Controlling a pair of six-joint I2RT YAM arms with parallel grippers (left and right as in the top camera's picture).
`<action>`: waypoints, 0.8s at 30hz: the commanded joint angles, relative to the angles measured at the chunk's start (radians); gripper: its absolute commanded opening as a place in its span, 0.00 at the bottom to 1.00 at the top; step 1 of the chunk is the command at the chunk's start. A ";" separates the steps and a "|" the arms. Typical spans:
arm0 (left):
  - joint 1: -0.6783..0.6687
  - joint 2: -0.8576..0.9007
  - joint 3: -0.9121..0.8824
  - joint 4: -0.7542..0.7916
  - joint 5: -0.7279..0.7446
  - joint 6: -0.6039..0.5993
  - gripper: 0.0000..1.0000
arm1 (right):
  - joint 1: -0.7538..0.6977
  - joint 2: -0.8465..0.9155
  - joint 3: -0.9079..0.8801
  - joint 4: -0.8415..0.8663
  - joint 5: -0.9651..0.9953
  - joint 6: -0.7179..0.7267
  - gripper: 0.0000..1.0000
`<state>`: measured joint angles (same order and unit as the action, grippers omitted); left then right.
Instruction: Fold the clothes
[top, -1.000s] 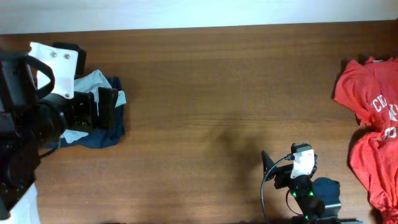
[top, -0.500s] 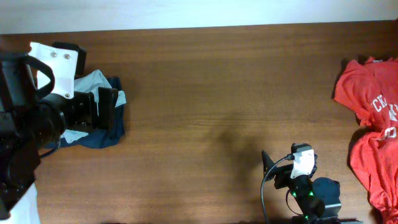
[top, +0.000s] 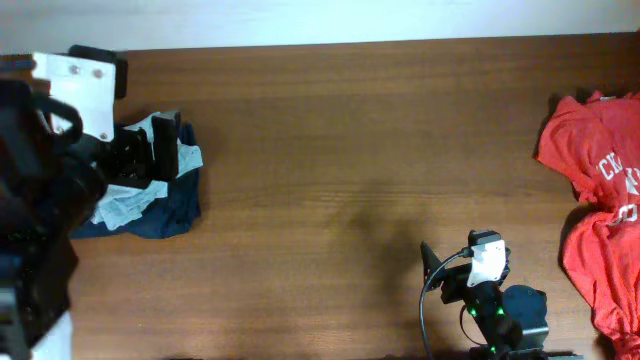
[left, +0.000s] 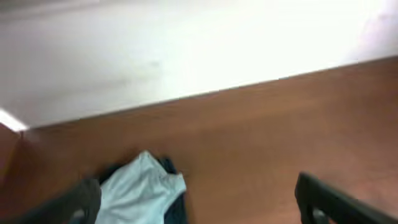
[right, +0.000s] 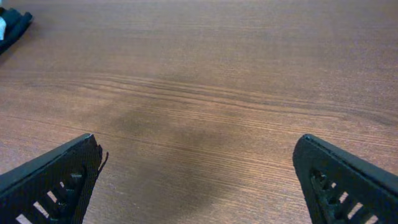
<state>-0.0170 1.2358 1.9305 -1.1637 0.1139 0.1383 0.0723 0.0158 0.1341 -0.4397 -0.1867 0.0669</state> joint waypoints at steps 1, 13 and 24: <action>-0.005 -0.169 -0.280 0.160 -0.015 0.018 0.99 | -0.007 -0.010 -0.007 0.002 -0.016 -0.007 0.98; -0.005 -0.737 -1.207 0.626 -0.032 0.006 0.99 | -0.007 -0.010 -0.007 0.002 -0.016 -0.007 0.99; -0.005 -1.170 -1.604 0.663 -0.033 -0.021 0.99 | -0.007 -0.010 -0.007 0.002 -0.016 -0.007 0.99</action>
<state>-0.0170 0.1436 0.3843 -0.5087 0.0917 0.1307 0.0715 0.0154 0.1333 -0.4370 -0.1936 0.0669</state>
